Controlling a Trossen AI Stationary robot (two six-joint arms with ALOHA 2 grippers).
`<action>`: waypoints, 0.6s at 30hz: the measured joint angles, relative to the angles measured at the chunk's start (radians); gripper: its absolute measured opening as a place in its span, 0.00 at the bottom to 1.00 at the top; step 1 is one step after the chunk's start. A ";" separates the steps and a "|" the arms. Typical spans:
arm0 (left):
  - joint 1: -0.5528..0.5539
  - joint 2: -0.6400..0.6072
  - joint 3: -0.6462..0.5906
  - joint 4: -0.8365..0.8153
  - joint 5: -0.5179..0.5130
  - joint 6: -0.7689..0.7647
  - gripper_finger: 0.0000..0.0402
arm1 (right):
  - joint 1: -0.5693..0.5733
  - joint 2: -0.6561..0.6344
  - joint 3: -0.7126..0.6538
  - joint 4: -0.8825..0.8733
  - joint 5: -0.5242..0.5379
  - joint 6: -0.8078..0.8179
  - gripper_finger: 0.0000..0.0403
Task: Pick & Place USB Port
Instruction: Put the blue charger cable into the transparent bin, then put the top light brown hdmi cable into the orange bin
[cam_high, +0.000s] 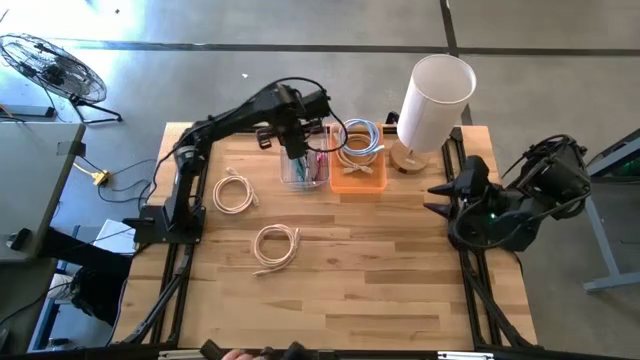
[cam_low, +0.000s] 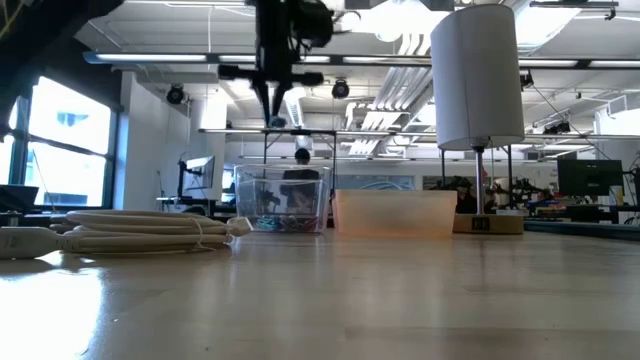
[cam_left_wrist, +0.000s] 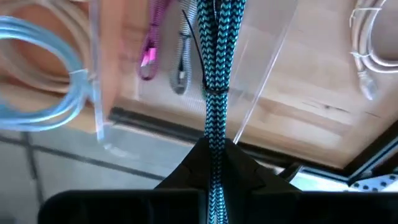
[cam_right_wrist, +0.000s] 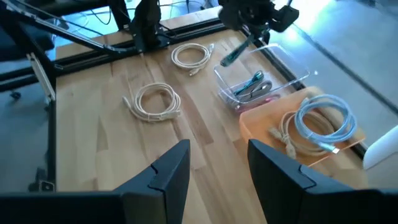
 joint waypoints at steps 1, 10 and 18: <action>0.006 0.013 -0.008 0.015 0.002 0.001 0.03 | -0.003 0.000 0.000 0.000 -0.005 0.015 0.38; 0.037 0.032 -0.041 0.167 -0.018 -0.232 0.19 | -0.004 0.012 0.000 0.004 -0.014 0.052 0.38; 0.020 0.026 -0.041 0.167 -0.048 -0.288 0.36 | -0.004 0.018 0.000 0.004 0.003 0.027 0.38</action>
